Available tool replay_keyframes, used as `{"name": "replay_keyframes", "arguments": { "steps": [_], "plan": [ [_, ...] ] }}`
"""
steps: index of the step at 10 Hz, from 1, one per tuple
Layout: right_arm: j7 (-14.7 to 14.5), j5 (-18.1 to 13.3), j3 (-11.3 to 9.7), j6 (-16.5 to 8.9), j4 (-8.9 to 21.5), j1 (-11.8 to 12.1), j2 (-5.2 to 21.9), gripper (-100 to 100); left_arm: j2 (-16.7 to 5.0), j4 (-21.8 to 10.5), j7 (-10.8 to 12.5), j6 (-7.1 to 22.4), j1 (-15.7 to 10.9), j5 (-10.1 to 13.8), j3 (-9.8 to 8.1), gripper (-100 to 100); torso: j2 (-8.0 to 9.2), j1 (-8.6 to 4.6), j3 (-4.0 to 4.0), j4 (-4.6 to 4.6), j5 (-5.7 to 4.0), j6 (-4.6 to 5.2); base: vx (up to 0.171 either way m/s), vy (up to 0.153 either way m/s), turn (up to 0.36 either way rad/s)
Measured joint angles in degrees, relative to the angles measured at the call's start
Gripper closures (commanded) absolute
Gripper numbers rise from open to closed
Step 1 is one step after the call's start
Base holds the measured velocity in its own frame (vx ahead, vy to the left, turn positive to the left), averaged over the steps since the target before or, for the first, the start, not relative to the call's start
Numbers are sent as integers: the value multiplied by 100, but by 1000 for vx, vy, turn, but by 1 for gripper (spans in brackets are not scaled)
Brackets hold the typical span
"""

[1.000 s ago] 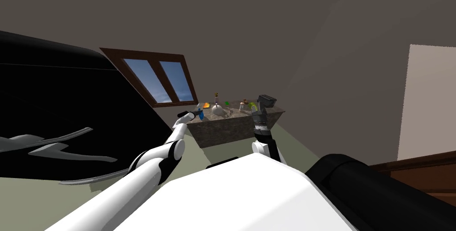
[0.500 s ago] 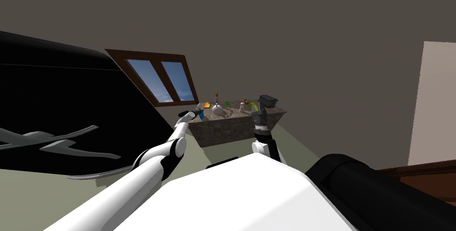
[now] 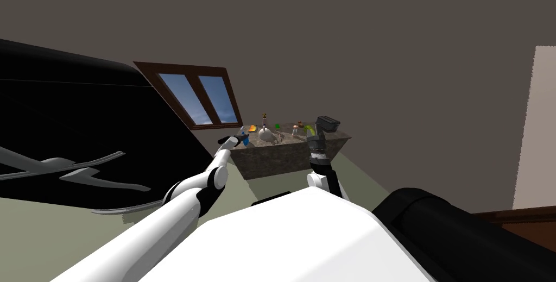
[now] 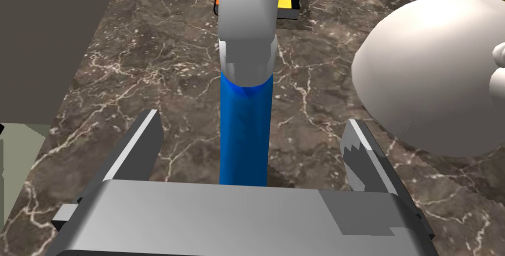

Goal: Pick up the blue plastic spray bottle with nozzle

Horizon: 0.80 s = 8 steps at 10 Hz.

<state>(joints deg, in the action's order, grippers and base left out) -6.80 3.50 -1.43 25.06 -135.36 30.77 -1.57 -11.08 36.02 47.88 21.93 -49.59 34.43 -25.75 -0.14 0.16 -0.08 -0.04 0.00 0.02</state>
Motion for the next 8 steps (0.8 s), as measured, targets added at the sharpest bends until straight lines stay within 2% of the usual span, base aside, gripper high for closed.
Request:
{"name": "replay_keyframes", "arguments": {
  "steps": [1, 2, 3, 4, 7, 8],
  "plan": [
    [0, 0, 0, 0, 0, 0, 0, 0, -5, -24, -160, -10, -9, 20, 3, -100, 0, 0, 0, 0, 0, 0, 7, -53, 272],
    [0, 0, 0, 0, 0, 1, -1, 0, 9, -346, -403, -170, -247, 296, -133, -100, -3, -18, -1, 0, -4, -4, 10, -76, 149],
    [0, 0, -1, 0, 0, 0, -1, 0, 41, -588, -640, -282, -353, 557, -282, -100, -4, -27, -3, -2, -6, 1, -2, -46, -22],
    [0, 0, -1, 0, 0, 0, 0, 0, 104, -534, -771, -258, -312, 548, -362, -100, -1, -22, -1, -1, -5, 3, -9, -17, -20],
    [0, 0, 0, 0, 0, 0, 0, 0, 110, -573, -1226, -247, -327, 616, -389, -100, 2, 1, 1, 0, 0, 0, -3, 3, 1],
    [0, 0, 0, 0, 0, 0, 0, 0, 110, -572, -1246, -246, -327, 616, -389, 100, 1, 1, 0, 0, 0, 0, 0, 0, 0]
  ]
}}
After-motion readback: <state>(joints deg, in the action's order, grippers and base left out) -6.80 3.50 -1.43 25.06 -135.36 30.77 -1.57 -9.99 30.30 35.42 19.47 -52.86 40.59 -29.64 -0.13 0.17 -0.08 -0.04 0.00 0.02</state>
